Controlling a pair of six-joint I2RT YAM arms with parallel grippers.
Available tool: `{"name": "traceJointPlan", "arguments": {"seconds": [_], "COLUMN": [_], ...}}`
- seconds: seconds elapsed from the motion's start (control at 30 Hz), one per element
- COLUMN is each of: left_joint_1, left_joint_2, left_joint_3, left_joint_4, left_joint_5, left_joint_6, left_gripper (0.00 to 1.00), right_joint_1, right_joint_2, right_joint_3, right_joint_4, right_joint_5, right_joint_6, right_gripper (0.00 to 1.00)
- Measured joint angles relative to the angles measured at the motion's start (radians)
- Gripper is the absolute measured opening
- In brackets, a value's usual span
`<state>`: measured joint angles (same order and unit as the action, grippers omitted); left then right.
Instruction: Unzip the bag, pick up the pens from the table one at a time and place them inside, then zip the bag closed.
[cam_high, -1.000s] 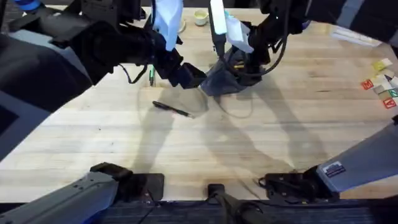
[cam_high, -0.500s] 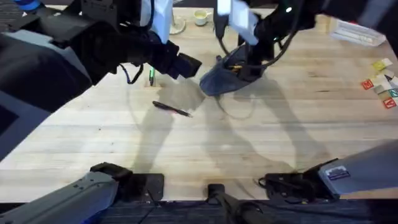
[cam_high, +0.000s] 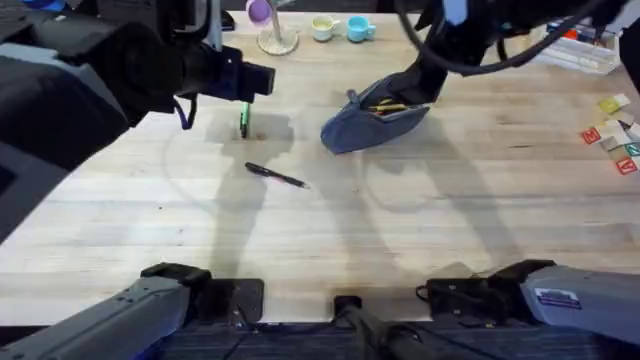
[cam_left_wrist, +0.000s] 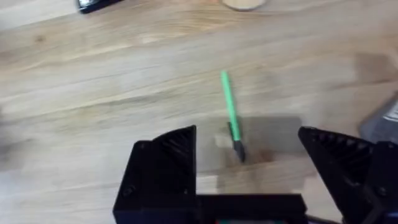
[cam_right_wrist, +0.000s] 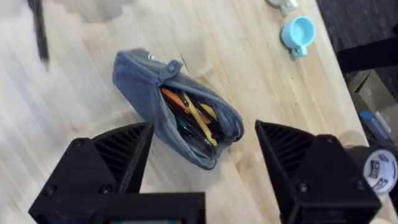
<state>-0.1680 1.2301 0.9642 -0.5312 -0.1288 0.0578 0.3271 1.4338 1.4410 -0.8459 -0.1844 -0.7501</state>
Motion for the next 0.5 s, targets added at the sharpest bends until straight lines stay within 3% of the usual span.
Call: {"name": "traceJointPlan", "arguments": {"seconds": [0.5], "left_joint_1": [0.019], "left_joint_2": [0.191], "left_joint_3": [0.000], "left_joint_4": [0.177], "left_joint_5": [-0.032], "left_joint_6": [-0.017], "left_gripper": [0.993], "right_joint_1": [0.000], "right_joint_2": [-0.121], "right_joint_3": [0.000], "right_joint_4": [-0.005], "right_joint_5": [-0.012], "right_joint_6": [0.300], "right_gripper": [0.996]}}
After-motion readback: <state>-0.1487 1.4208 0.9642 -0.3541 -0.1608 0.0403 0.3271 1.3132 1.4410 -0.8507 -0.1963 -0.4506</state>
